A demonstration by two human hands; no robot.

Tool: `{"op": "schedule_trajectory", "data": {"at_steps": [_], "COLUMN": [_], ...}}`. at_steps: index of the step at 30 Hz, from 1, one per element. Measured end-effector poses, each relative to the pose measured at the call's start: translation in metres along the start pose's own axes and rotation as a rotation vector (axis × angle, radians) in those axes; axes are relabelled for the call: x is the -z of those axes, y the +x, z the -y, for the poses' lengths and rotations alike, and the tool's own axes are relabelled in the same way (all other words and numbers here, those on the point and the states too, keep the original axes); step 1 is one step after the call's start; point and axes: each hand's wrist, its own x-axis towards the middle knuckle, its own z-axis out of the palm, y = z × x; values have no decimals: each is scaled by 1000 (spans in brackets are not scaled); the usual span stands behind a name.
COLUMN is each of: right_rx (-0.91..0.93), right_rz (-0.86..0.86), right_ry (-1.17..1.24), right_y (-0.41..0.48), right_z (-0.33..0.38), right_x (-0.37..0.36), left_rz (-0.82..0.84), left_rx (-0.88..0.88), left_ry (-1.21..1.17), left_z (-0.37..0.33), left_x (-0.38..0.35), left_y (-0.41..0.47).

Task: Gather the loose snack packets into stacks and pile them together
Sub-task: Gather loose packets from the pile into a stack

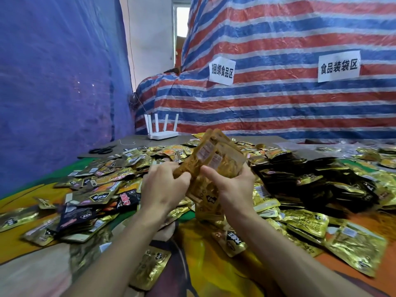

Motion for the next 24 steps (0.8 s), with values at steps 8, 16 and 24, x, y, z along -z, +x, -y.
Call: {"op": "schedule_trajectory", "data": {"at_steps": [8, 16, 24], "right_rx": [-16, -178, -278], "right_rz": [274, 108, 85], "right_ry": [-94, 145, 99], "right_y": [-15, -6, -10], "right_z": [-18, -5, -7], "right_x": [-9, -4, -11], "left_rz": [364, 436, 330], "left_rx": [174, 335, 141], "left_ry": [-494, -700, -558], "left_z": [-10, -13, 6], "left_x": [-11, -18, -28], "left_y": [-8, -16, -11]}}
